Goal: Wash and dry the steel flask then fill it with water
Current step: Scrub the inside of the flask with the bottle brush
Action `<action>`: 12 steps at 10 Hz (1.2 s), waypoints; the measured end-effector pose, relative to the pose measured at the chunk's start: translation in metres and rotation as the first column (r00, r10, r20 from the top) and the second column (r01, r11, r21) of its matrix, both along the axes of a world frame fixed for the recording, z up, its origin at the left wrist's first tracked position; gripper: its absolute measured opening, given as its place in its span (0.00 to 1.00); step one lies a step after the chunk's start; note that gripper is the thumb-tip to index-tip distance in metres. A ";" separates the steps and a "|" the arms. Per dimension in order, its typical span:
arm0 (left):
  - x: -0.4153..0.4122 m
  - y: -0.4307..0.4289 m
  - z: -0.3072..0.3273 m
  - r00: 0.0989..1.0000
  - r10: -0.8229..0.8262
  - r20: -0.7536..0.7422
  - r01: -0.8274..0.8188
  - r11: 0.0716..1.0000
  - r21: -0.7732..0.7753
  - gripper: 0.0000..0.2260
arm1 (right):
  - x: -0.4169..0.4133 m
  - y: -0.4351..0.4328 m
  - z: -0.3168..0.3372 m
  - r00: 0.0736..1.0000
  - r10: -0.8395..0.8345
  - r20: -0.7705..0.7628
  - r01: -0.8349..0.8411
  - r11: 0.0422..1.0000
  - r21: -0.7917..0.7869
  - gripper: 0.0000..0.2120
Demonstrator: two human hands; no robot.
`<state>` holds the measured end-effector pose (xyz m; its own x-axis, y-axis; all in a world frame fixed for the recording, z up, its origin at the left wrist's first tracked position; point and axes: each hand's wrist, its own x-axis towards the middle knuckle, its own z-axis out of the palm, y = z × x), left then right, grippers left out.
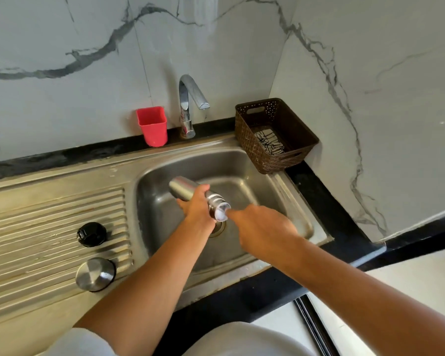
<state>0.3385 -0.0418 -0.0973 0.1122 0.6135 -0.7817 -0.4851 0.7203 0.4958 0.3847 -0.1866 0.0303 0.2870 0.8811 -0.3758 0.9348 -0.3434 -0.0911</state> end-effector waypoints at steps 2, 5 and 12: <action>-0.023 0.000 0.001 0.999 -0.005 0.053 0.009 0.997 -0.076 0.41 | 0.012 -0.013 0.009 0.884 0.340 0.322 -0.370 0.928 0.036 0.26; -0.034 0.006 0.007 0.989 -0.132 0.062 0.138 0.985 -0.106 0.44 | -0.015 -0.020 -0.028 0.989 -0.105 0.102 0.093 0.989 0.115 0.20; -0.035 0.019 -0.001 0.992 -0.122 -0.003 0.122 0.991 -0.054 0.39 | -0.020 -0.004 -0.041 -0.051 -0.670 -0.741 0.688 0.515 -0.512 0.13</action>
